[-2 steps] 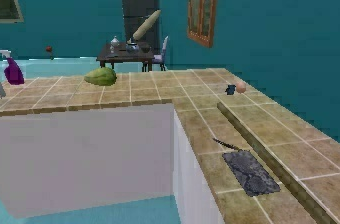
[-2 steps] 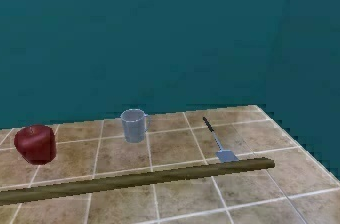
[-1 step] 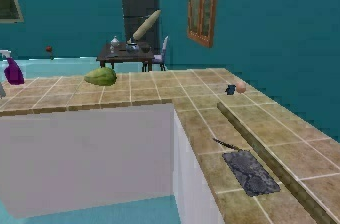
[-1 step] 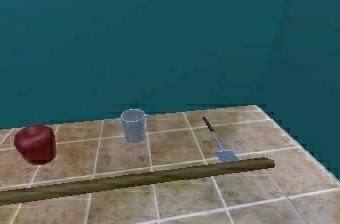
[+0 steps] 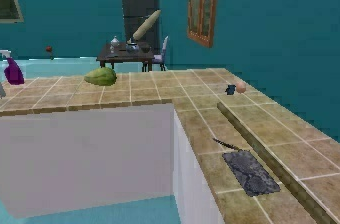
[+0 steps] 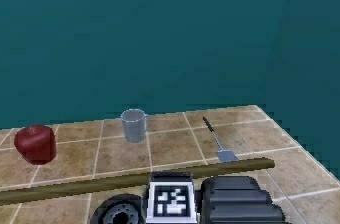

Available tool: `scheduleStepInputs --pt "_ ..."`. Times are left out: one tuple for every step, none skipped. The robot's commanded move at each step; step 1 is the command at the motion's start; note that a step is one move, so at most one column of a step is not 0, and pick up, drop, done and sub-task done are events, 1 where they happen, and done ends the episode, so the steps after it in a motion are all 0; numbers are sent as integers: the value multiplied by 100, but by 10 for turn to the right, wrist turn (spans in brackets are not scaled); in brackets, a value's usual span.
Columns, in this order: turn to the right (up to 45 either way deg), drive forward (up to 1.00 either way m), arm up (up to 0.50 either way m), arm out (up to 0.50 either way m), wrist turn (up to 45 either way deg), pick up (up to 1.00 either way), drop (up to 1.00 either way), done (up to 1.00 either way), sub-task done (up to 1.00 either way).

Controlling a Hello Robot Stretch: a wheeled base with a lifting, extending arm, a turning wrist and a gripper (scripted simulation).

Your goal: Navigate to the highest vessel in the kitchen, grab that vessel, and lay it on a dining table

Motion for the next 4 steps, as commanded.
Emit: scheduleStepInputs --pt "0 0 0 34 0 0 0 0 0" --pt "0 0 0 0 450 0 0 0 0" --pt "0 0 0 0 450 0 0 0 0" --pt "0 0 0 0 450 0 0 0 0"
